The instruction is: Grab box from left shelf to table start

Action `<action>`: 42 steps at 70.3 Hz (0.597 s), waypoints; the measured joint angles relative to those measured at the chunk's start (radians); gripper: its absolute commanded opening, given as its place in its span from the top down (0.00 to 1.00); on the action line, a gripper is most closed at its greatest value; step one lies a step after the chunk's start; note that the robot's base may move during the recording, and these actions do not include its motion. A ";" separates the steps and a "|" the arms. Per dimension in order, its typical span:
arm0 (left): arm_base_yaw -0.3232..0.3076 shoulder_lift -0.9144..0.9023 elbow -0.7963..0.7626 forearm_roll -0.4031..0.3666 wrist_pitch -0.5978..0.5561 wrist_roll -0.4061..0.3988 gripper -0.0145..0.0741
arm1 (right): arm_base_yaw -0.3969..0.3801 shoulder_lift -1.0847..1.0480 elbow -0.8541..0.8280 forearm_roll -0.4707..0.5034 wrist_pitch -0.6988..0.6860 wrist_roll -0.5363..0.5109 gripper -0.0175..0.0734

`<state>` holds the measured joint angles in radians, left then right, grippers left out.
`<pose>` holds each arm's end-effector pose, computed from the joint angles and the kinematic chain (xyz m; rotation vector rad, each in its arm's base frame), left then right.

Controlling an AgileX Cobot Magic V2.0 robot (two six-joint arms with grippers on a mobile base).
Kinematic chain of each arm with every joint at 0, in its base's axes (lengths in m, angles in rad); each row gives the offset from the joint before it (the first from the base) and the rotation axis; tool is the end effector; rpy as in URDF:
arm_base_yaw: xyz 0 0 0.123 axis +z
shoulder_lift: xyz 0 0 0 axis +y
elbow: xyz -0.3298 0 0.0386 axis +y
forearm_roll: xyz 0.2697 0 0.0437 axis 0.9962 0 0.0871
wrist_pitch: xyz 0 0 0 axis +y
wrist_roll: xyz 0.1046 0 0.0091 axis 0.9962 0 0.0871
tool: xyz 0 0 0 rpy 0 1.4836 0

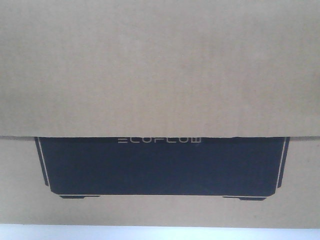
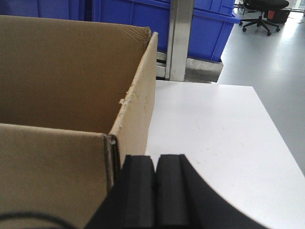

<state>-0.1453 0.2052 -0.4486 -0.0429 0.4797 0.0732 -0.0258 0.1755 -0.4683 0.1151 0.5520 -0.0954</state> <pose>0.0393 -0.0079 0.3198 0.1696 1.7121 -0.0986 0.0311 0.0055 0.3206 -0.0194 1.7396 0.0355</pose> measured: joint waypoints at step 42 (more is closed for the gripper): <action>0.089 -0.214 0.478 -0.109 -0.357 0.042 0.95 | 0.000 0.000 0.000 0.000 0.000 0.001 0.75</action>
<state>-0.0566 -0.0087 0.0299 -0.1517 0.1224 0.1155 -0.0258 0.1755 -0.4683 0.1151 0.5520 -0.0942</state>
